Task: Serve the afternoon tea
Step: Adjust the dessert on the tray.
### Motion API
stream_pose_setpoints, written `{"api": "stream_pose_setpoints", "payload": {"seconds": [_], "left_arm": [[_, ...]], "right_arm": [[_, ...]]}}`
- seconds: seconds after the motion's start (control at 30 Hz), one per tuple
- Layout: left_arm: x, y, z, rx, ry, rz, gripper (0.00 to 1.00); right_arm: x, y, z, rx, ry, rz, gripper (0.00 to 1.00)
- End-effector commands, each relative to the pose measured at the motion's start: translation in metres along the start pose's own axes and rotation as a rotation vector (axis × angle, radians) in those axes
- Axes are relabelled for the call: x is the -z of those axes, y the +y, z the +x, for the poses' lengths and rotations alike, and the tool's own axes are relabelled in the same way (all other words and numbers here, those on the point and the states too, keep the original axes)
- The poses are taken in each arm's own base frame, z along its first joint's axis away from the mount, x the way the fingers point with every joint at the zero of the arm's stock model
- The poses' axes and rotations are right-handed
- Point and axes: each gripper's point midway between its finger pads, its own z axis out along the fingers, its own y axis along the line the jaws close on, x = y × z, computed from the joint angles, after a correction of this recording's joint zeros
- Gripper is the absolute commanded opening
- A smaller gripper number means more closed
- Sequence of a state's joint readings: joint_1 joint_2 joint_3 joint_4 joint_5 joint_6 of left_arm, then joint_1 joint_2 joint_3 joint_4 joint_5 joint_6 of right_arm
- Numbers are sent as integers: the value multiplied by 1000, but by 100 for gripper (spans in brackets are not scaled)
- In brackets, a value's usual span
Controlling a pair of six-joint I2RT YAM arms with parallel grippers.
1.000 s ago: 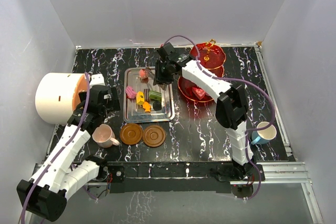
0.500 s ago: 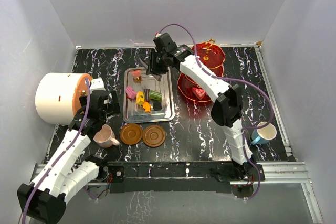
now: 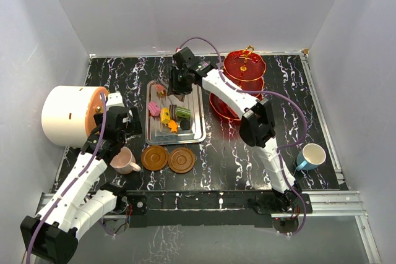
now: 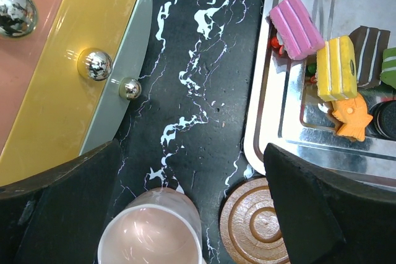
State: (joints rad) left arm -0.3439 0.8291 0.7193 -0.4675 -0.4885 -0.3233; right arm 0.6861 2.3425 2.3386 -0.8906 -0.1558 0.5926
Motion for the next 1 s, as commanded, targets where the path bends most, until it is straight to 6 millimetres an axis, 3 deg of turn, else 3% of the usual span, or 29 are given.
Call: {"api": "stream_pose_setpoints", "payload": {"seconds": [0.0, 0.13, 0.4, 0.67, 0.97], "left_arm": [[0, 2, -3, 17, -16, -6, 99], [0, 1, -3, 17, -15, -4, 99], [0, 0, -3, 16, -15, 2, 99], [0, -1, -3, 16, -15, 7, 99], [-1, -3, -2, 14, -12, 15, 99]], "right_arm": [[28, 11, -27, -23, -101, -31, 37], [27, -4, -24, -46, -101, 31, 39], [18, -4, -17, -98, -71, 1, 40], [9, 8, -3, -152, -15, -102, 41], [7, 24, -1, -184, 9, -200, 41]]}}
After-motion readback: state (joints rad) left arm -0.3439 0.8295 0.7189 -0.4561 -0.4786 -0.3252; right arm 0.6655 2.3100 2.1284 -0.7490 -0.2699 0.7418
